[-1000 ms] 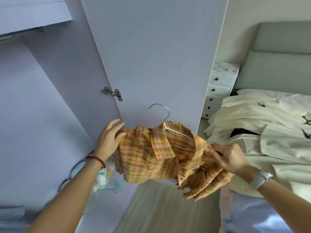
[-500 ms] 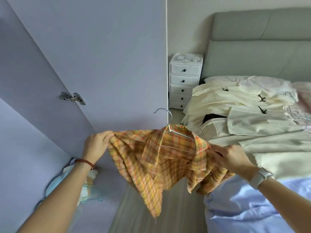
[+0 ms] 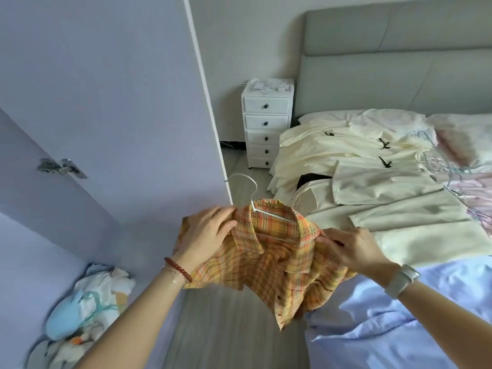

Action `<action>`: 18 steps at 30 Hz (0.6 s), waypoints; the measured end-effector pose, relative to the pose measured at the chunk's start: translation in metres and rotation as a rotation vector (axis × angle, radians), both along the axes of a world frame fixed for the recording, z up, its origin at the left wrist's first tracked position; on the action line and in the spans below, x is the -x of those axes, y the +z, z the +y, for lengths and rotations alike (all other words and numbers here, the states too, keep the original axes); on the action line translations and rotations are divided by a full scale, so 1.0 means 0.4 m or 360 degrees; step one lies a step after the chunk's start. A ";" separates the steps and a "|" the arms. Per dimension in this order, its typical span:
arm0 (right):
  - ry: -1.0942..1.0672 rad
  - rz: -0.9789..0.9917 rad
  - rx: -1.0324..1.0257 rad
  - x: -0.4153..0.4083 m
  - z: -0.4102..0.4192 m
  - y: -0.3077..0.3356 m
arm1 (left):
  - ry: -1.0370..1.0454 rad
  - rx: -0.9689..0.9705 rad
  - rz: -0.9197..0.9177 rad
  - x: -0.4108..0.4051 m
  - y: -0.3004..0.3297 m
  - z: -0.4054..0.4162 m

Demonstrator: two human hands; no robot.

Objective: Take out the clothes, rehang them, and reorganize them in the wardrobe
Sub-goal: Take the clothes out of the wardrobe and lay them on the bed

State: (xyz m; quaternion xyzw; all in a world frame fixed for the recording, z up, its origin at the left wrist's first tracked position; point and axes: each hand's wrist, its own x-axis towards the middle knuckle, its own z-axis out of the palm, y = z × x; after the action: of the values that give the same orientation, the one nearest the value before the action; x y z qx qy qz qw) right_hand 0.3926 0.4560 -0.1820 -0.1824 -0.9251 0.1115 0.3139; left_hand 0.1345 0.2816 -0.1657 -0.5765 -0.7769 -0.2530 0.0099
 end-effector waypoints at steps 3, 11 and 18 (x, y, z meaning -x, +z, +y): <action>-0.0088 -0.0210 0.0079 -0.055 0.003 -0.021 | 0.0040 -0.0069 -0.0378 -0.056 -0.024 0.061; -0.0316 -0.0338 0.0435 -0.121 -0.064 -0.011 | -0.0529 0.0137 -0.0469 -0.153 -0.033 0.178; -0.0809 -0.0034 0.0679 -0.115 -0.164 0.028 | -0.0815 0.0119 -0.0465 -0.200 0.041 0.260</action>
State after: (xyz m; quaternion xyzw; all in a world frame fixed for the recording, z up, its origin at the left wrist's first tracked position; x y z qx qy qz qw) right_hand 0.4386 0.3903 -0.1706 -0.4701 -0.8090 0.2188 0.2768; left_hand 0.2145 0.3858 -0.1491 -0.7112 -0.6081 -0.2988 -0.1874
